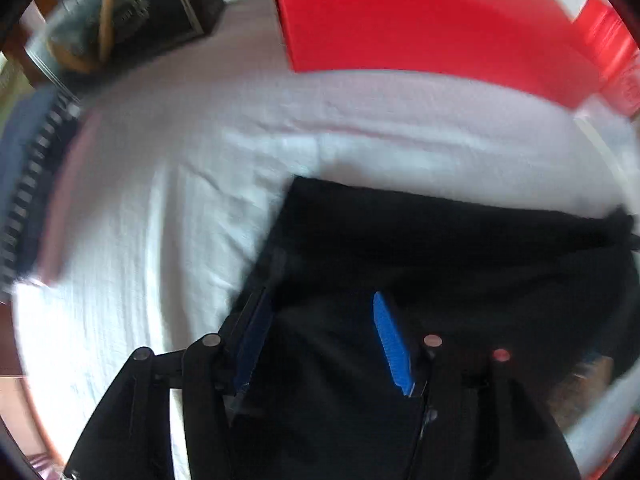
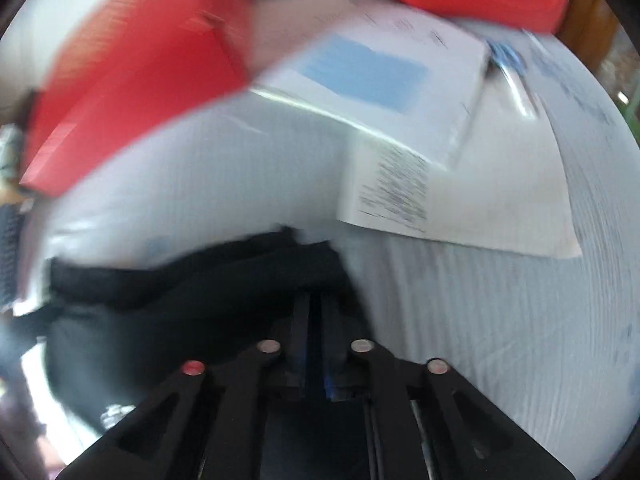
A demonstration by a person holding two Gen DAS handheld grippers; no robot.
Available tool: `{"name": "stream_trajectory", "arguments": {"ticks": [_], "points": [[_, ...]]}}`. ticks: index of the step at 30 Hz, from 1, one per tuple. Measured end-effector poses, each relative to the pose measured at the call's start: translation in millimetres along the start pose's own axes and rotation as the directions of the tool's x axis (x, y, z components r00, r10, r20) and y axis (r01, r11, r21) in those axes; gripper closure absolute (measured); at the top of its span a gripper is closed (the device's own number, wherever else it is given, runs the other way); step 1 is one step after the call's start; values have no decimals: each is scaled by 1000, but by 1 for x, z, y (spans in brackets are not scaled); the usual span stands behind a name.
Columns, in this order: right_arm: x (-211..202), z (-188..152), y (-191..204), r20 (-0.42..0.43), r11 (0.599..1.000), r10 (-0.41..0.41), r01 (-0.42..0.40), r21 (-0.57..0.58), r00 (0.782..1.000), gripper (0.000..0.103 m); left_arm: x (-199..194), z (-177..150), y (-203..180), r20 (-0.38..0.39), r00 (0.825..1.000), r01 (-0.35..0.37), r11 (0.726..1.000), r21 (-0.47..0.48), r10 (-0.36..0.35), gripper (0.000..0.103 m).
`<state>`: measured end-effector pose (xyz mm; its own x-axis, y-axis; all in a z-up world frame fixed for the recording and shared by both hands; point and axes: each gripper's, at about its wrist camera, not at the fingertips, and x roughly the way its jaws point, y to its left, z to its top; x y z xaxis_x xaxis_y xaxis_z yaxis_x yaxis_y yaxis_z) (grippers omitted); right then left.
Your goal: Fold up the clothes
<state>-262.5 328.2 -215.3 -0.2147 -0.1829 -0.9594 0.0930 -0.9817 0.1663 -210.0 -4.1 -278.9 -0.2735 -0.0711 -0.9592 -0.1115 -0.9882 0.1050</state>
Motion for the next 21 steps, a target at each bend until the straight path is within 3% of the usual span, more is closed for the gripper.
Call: {"name": "stream_trajectory", "arguments": {"ticks": [2,3,4,5,7,14,21], "points": [[-13,-8,-10,44,998,35,-37,56,998,74,-4,-1,6,-6,1000,11,1000,-20,-11,49],[-25,-17,-14,74,997,35,-40,66,997,52,-7,-4,11,-9,1000,28,999,-33,-28,49],[-39,-31,-18,108,996,37,-45,71,993,24,-11,-7,16,-12,999,44,998,-46,-45,43],[-49,-44,-23,125,995,39,-50,84,991,16,-15,-11,20,-13,998,58,997,-58,-59,38],[-65,-72,-35,147,988,58,-77,130,987,12,-32,-32,27,14,998,62,996,-71,-61,20],[-64,-134,-61,123,945,134,-164,285,983,12,-66,-89,56,27,998,54,986,-156,-50,20],[-52,-157,-44,95,937,95,-121,326,991,12,-81,-114,85,48,994,106,982,-155,-100,20]]}}
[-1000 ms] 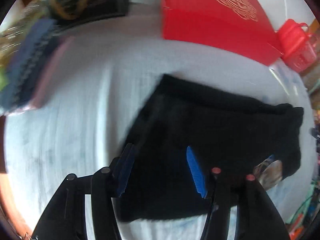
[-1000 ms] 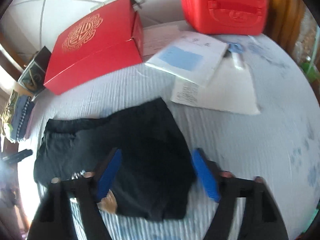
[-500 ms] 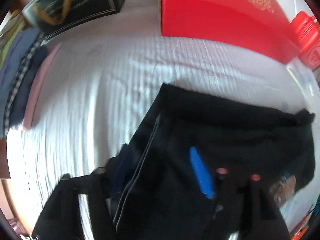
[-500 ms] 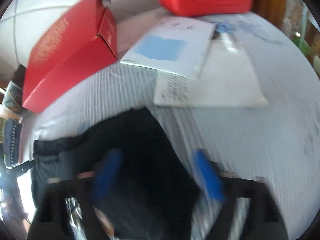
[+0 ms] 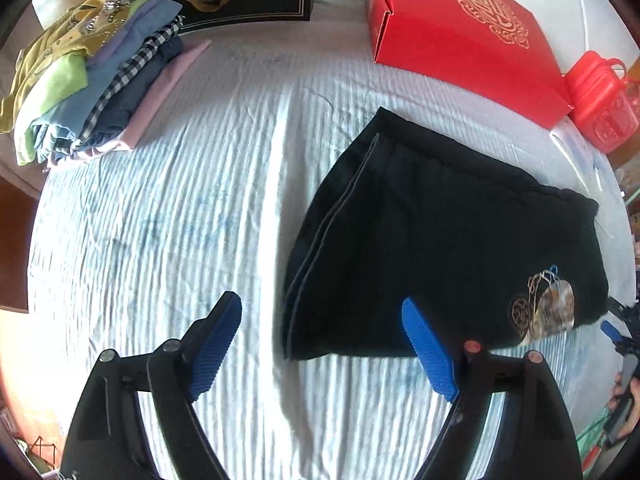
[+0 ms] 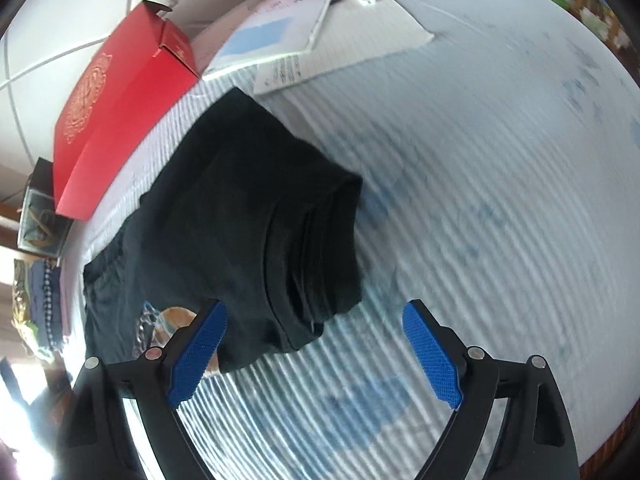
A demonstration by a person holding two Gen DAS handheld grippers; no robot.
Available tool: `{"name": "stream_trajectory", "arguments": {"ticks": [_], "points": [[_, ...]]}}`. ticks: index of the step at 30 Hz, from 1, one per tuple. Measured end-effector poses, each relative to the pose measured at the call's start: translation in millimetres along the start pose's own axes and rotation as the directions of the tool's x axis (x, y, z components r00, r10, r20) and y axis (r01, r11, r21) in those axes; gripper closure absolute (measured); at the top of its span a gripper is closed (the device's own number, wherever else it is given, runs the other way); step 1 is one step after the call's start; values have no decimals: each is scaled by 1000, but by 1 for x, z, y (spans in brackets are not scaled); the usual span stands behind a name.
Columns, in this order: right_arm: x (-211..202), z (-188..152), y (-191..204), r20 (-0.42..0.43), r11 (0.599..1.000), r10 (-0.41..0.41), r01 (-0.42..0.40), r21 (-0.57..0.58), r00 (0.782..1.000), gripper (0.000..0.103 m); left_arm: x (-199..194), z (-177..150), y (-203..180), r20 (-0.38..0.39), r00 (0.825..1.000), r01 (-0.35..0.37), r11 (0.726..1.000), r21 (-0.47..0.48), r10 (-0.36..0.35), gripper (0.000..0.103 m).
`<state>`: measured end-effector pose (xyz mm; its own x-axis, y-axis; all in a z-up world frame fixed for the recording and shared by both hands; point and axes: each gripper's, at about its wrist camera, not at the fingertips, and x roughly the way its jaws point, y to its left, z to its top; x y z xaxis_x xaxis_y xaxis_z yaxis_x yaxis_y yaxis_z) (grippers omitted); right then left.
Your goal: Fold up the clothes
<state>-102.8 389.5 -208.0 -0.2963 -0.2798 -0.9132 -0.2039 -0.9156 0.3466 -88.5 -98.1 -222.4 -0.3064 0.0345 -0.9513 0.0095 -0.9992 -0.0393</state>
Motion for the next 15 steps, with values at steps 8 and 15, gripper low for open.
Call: {"name": "stream_trajectory", "arguments": {"ticks": [8,15], "points": [[29,-4,75,137,951,-240,261,-167,961,88,-10,3,50,13,995,99,992,81,-100,20],[-32,-58,239,279,874,-25,156,-461,960,88,-24,18,89,41,990,127,984,128,-133,20]]}}
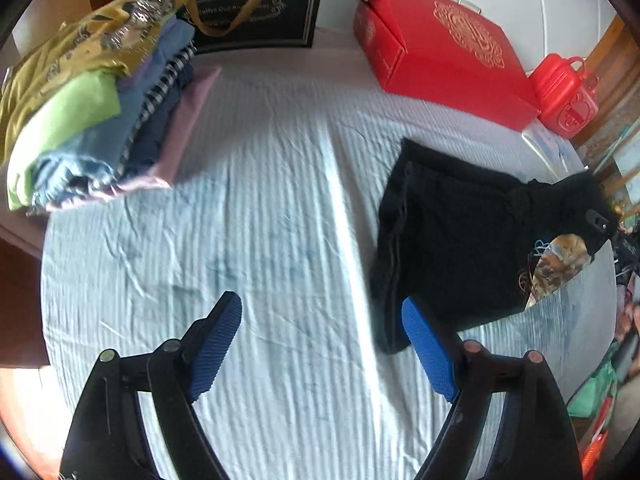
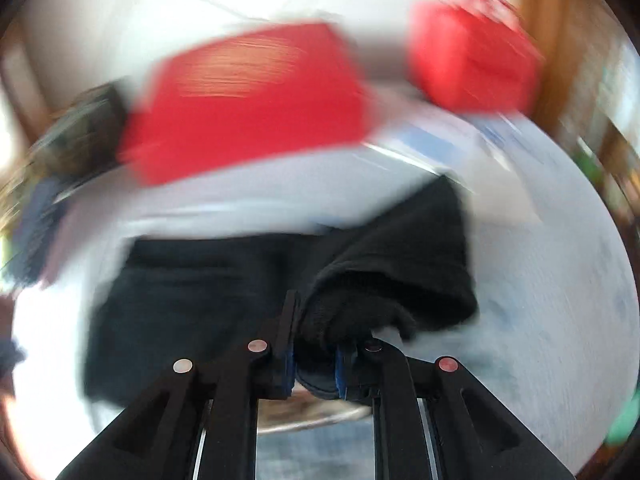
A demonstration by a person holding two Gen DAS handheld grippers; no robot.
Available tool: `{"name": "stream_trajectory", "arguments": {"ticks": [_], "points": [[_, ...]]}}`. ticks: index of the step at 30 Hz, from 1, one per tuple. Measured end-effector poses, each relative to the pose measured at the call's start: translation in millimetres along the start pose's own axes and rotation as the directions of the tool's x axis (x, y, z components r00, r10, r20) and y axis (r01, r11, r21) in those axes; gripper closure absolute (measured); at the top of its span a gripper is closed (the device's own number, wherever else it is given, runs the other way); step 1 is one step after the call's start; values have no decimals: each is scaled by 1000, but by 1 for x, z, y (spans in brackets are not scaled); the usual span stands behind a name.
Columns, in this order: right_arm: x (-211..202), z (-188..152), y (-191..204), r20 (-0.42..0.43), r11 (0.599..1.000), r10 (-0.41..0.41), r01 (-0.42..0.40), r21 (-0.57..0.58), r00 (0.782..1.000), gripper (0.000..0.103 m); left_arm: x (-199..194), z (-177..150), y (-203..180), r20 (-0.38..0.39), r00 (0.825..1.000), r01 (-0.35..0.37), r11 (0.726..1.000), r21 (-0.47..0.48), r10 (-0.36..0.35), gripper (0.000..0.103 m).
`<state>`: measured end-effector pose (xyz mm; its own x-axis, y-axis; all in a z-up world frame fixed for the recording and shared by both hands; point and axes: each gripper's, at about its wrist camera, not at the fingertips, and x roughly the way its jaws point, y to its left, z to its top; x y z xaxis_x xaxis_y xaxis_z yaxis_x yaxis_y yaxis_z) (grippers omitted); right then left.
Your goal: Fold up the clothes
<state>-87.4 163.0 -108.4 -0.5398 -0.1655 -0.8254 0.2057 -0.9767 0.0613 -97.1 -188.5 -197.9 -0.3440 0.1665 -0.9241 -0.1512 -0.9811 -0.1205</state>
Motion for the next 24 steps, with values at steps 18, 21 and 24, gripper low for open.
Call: {"name": "stream_trajectory", "arguments": {"ticks": [18,21,24], "points": [[17,-70,-13,-144,972,234,-229,53,961,37,65,12,-83,-86,988,126,992,-20,-127,20],[27,-77,-28,-161,980,199,-195,41,967,37,91,24,-106,-116,989,93,996,-3,-93,20],[35,-85,-20,-171,980,194,-198,-8,966,37,109,37,-122,-111,990,80,997,-14,-81,20]]}}
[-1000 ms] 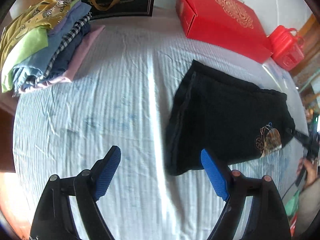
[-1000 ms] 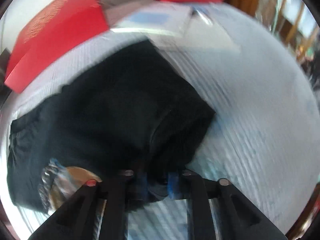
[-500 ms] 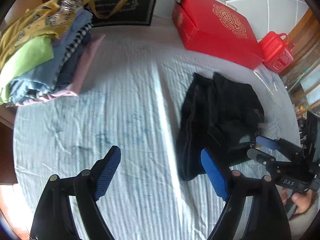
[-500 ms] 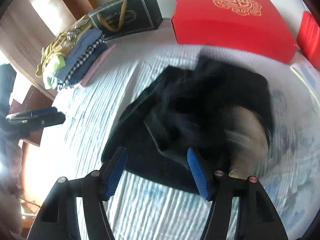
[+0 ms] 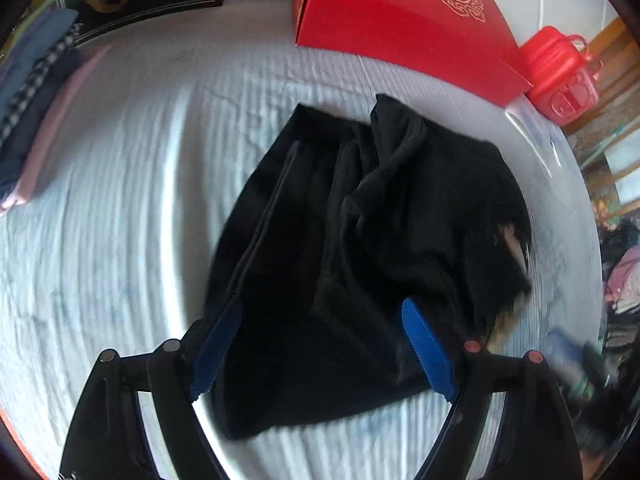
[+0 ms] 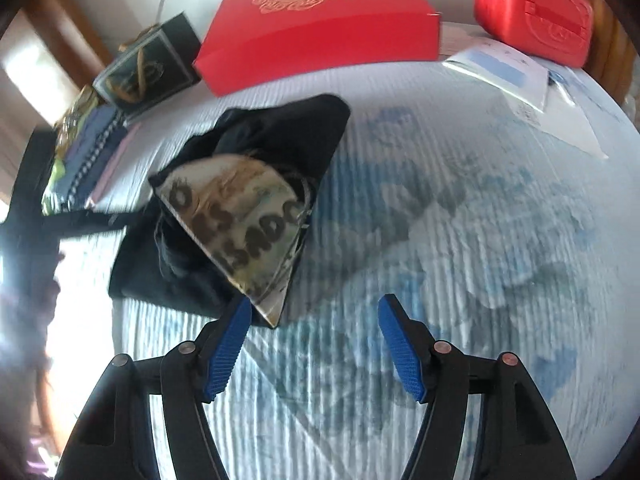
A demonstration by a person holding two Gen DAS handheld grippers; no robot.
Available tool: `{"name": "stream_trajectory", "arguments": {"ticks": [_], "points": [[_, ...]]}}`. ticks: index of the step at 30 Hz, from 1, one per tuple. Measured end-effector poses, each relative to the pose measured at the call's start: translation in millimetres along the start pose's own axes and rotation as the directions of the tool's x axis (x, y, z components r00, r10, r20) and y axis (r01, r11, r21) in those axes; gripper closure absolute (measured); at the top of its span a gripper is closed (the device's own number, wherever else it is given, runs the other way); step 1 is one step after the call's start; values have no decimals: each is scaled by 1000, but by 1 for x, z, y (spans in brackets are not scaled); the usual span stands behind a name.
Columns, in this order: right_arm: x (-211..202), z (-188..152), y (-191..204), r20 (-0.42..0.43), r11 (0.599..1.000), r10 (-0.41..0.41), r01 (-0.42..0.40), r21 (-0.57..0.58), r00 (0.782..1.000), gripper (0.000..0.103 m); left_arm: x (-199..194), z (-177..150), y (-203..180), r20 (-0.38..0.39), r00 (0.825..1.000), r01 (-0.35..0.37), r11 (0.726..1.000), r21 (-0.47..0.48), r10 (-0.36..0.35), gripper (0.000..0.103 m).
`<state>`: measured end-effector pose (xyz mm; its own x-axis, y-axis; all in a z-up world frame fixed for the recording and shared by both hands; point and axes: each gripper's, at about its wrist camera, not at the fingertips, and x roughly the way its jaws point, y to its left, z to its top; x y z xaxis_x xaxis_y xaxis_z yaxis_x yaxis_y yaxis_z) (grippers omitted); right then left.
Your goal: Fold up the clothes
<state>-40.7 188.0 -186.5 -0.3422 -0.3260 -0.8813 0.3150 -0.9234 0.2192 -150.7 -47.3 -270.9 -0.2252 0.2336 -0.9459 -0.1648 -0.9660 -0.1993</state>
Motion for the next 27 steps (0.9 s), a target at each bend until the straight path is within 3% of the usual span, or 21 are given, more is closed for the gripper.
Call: {"name": "stream_trajectory", "arguments": {"ticks": [3,6,8,9,10,11,12,14,16,18,19,20,22,24,27], "points": [[14,0,17,4,998,-22,22,-67,1000,33,21,13,-15,-28,999,-27,999,24,27,20],[33,3,35,12,991,-55,56,-125,998,21,40,14,-26,-79,996,-35,999,40,38,20],[43,2,44,29,981,-88,92,-173,996,21,41,12,-39,-81,993,-77,990,118,87,46],[49,3,50,42,972,-115,121,-202,992,21,39,12,-43,-80,991,-100,985,138,112,77],[54,5,54,59,956,-169,178,-232,984,35,36,13,-44,-84,990,-96,985,143,109,88],[55,8,53,68,947,-208,218,-234,976,56,29,15,-44,-79,993,-79,988,136,91,91],[54,12,50,74,942,-236,247,-226,969,83,21,17,-44,-62,994,-85,987,134,94,92],[40,16,37,83,963,-202,213,-162,976,84,-13,16,-39,21,993,-116,984,133,115,93],[24,11,32,97,969,-167,182,-168,981,84,-52,12,-32,110,986,-142,982,126,129,93],[15,3,30,91,968,-136,151,-198,987,84,-66,4,-14,104,984,-153,982,113,142,93],[23,1,31,42,966,-129,135,-218,991,76,-66,0,-5,84,985,-163,981,108,154,93],[32,-1,32,-5,963,-128,123,-239,992,71,-54,-3,2,53,982,-189,975,116,184,93],[54,-11,32,-116,951,-162,124,-284,980,60,-21,-13,24,-40,958,-276,954,118,283,84],[46,-12,27,-138,963,-124,85,-257,983,56,-1,-22,41,-109,960,-250,964,91,259,82],[19,-2,12,-102,986,-41,23,-164,994,56,-23,-23,42,-41,970,-236,968,78,240,69]]}}
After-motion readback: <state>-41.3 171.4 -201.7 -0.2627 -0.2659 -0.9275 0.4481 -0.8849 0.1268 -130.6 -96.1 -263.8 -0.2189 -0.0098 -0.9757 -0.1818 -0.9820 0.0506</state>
